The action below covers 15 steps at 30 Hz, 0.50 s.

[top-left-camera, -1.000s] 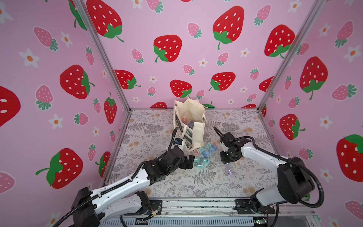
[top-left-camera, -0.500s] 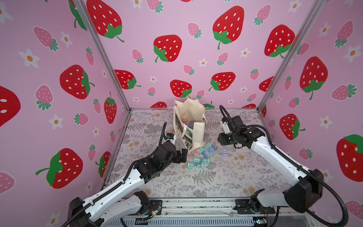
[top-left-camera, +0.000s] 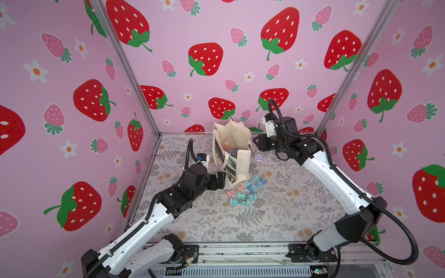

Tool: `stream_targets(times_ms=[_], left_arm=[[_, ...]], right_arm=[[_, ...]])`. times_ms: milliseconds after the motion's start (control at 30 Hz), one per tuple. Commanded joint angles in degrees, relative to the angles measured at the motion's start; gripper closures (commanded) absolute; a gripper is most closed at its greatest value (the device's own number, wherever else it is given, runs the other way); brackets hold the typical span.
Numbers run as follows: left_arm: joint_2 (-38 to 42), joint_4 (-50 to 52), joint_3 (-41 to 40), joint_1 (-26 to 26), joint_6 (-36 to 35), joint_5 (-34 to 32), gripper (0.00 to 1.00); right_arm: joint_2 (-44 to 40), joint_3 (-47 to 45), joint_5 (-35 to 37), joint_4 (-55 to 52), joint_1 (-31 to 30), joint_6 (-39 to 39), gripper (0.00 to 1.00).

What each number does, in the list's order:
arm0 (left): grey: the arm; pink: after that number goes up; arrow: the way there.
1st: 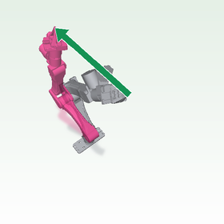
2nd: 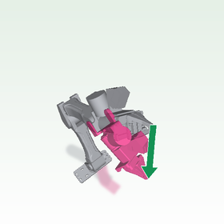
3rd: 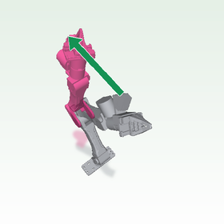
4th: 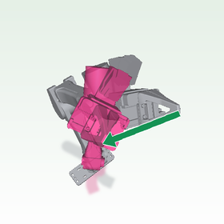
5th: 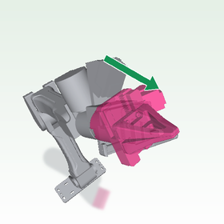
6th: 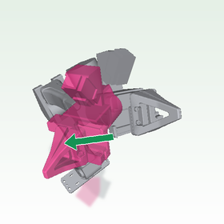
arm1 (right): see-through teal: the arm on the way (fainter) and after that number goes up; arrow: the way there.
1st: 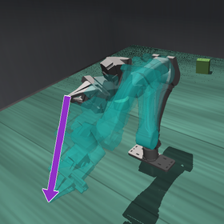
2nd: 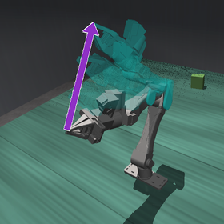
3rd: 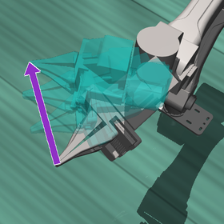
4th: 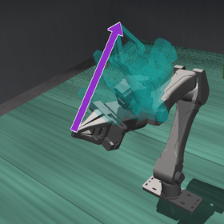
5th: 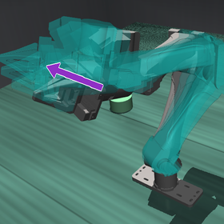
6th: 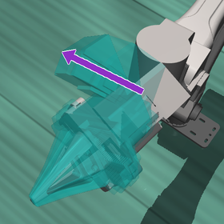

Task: Put the hourglass into the canvas bag
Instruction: Pick up the hourglass from the center of the board, then place the hourglass in the canvas bag.

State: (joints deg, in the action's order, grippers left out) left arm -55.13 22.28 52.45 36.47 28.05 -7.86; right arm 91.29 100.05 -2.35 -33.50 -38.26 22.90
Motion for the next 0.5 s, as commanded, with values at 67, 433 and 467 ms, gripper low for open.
stream_targets(times_ms=[67, 433, 467], left_arm=[[-1.32, 0.54, 3.53, -2.07, -1.58, 2.23, 0.01], [-4.7, -1.25, 5.91, -5.33, -2.22, 3.96, 0.01], [-5.16, -1.24, 6.13, -5.65, -2.23, 4.35, 0.01]], right_arm=[[5.71, 8.61, -0.22, 3.83, -1.47, 0.66, 0.62], [21.26, 21.47, -0.9, 6.01, -3.13, -1.74, 0.62], [22.69, 22.49, -0.82, 5.94, -3.23, -2.01, 0.62]])
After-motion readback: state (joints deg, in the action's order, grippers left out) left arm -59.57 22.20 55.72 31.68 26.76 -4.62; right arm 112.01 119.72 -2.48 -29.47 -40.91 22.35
